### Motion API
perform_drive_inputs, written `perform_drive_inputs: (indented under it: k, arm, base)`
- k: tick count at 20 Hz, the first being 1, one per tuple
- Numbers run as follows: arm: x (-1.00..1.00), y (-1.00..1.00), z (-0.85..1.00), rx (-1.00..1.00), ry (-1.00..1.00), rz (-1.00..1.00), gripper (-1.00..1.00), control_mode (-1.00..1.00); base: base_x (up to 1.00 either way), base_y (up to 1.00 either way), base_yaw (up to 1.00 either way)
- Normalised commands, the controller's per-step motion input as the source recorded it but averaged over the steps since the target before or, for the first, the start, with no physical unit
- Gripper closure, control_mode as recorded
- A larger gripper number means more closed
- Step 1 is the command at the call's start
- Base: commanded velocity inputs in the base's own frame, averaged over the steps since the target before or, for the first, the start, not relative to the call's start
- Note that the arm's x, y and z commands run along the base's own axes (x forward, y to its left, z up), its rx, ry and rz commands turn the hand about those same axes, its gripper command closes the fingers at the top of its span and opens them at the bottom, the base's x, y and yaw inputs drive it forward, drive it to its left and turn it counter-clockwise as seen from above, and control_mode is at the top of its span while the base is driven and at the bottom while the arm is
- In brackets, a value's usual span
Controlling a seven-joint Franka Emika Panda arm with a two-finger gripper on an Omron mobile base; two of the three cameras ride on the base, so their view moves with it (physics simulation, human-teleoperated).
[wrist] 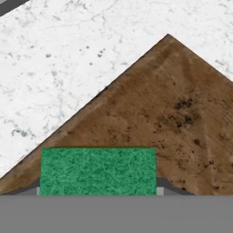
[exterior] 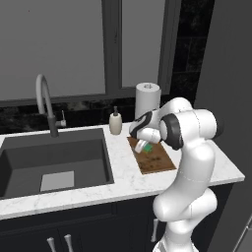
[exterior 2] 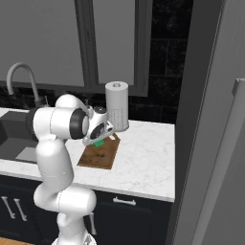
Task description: Pick up the sponge from the counter and clean the cutting board by briefly scrubbing or pressing down on the cutting board. Once finished, release the sponge.
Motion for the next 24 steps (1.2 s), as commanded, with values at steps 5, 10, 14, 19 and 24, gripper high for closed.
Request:
perform_drive_inputs:
  k: [5, 10, 14, 19, 24]
  arm:
    - [-0.54, -0.23, -0.02, 0.00, 0.00, 0.00, 1.00, -1.00]
    - [-0.31, -0.18, -0.07, 0.00, 0.00, 0.00, 1.00, -1.00]
    - [-0.10, -0.12, -0.13, 0.00, 0.00, 0.00, 1.00, -1.00]
    - [-0.12, -0.13, -0.15, 0.00, 0.00, 0.00, 1.00, -1.00]
    - [0.34, 0.04, -0.29, 0.00, -0.04, 0.00, 1.00, -1.00]
  base:
    - [0.00, 0.00, 0.00]
    - [0.00, 0.00, 0.00]
    - [0.00, 0.00, 0.00]
    - [0.00, 0.00, 0.00]
    - [0.00, 0.00, 0.00]
